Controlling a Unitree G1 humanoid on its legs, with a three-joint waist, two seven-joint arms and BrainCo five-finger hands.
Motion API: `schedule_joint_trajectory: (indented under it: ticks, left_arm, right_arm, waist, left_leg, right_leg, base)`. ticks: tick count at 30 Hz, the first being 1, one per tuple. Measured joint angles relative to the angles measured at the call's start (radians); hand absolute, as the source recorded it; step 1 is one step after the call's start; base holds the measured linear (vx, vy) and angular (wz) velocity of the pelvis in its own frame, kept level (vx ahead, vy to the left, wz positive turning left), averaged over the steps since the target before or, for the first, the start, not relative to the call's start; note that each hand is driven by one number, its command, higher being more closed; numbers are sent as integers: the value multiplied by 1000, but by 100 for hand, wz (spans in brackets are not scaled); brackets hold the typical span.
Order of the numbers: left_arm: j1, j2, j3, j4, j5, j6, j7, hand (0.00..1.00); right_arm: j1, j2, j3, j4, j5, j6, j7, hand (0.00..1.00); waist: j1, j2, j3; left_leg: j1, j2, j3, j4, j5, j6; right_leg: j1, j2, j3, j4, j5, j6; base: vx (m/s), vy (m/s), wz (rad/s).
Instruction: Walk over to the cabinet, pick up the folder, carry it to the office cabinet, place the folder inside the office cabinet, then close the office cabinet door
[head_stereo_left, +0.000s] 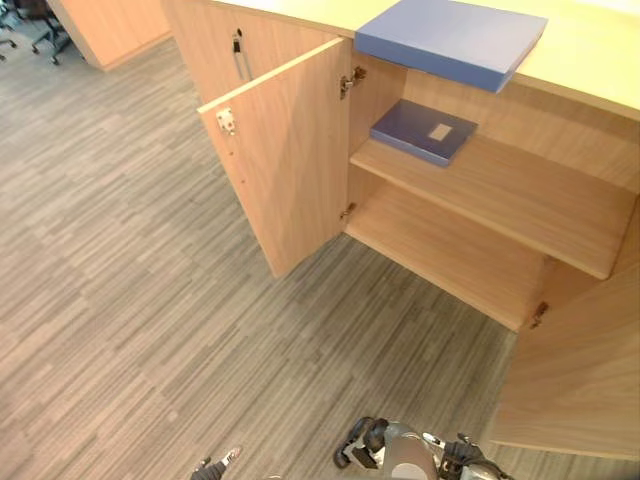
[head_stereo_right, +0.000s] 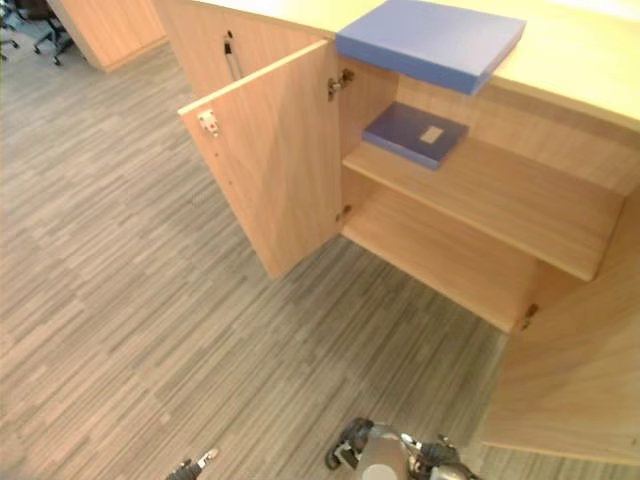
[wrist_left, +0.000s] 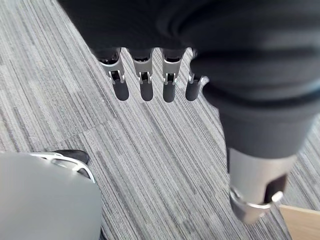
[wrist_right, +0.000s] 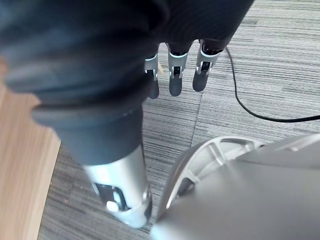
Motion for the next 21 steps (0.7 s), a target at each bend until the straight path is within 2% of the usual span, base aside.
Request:
schedule_joint_trajectory:
  ticks: [2,3,4,5,7,10,14,15,18,19,21]
  left_arm:
    - [-11,4,-16,0,-9,-1,-1,0]
    - [-11,4,-19,0,-9,-3,-1,0]
    - [-10,6,-19,0,-10,-5,-1,0]
    - [-11,5,-16,-1,-10,-8,-1,0]
    - [-10,4,8,-18,-14,-13,-1,0]
    - [-8,-10,49,-40,-32,-14,0,0]
    - [4,-21,83,-59,-33,-16,2,0]
    - [6,-21,86,-60,-35,-18,3,0]
    - [7,-19,85,-59,-35,-22,4,0]
    - [8,-18,84,-58,-35,-23,4,0]
    - [16,-18,79,-56,-35,-23,4,0]
  right_arm:
    - [7,-3,12,3,10,0,-1,0]
    - [6,-5,16,1,18,-1,-1,0]
    - [5,-5,16,1,21,-3,-1,0]
    - [9,-3,16,1,36,-3,-1,0]
    - [25,-1,15,0,36,-1,-2,0]
    - [30,-3,16,-1,35,1,-6,0]
    - [28,3,62,-17,31,1,-6,0]
    - [29,9,82,-21,28,1,-6,0]
    - [34,14,86,-27,8,1,-6,0]
    - [44,12,85,-34,-2,0,-6,0]
    - [48,7,76,-29,-3,3,-6,0]
  waist:
    - [-1,-4,2]
    - [0,2,-3]
    - [2,4,-4]
    - [0,5,-4]
    - [5,0,-2]
    - [34,-7,7]
    - [56,-9,9]
    - [60,-9,9]
    - [62,-12,9]
    - [62,-14,8]
    - [62,-9,5]
  left_leg:
    - [-101,58,-28,322,44,-107]
    - [-137,67,-38,433,52,-121]
    - [-156,69,-39,489,52,-120]
    - [-198,81,-33,574,43,-105]
    - [-254,84,-26,596,13,-70]
    - [-339,62,-66,479,-21,-18]
    - [-375,42,-223,194,-10,-21]
    - [-374,44,-277,118,4,-28]
    - [-370,40,-341,17,54,-29]
    - [-368,24,-348,-15,85,-32]
    - [-346,-3,-356,-105,197,-44]
  right_leg:
    - [53,56,43,-66,21,-14]
    - [70,83,69,-95,29,-12]
    - [83,101,83,-115,34,-10]
    - [121,143,119,-168,48,3]
    - [157,179,165,-220,66,0]
    - [202,192,255,-249,82,-9]
    - [258,190,357,-270,90,-11]
    - [270,186,388,-274,84,0]
    - [295,156,446,-262,58,44]
    - [303,131,464,-256,49,69]
    - [320,102,491,-263,44,112]
  base:
    - [119,-115,-59]
    - [92,-24,-84]
    - [147,0,-91]
    - [124,-19,-69]
    - [142,-41,-67]
    - [129,-10,-93]
    - [168,51,-91]
    - [193,155,-69]
    - [259,233,-60]
    - [418,393,-36]
    - [403,392,-37]
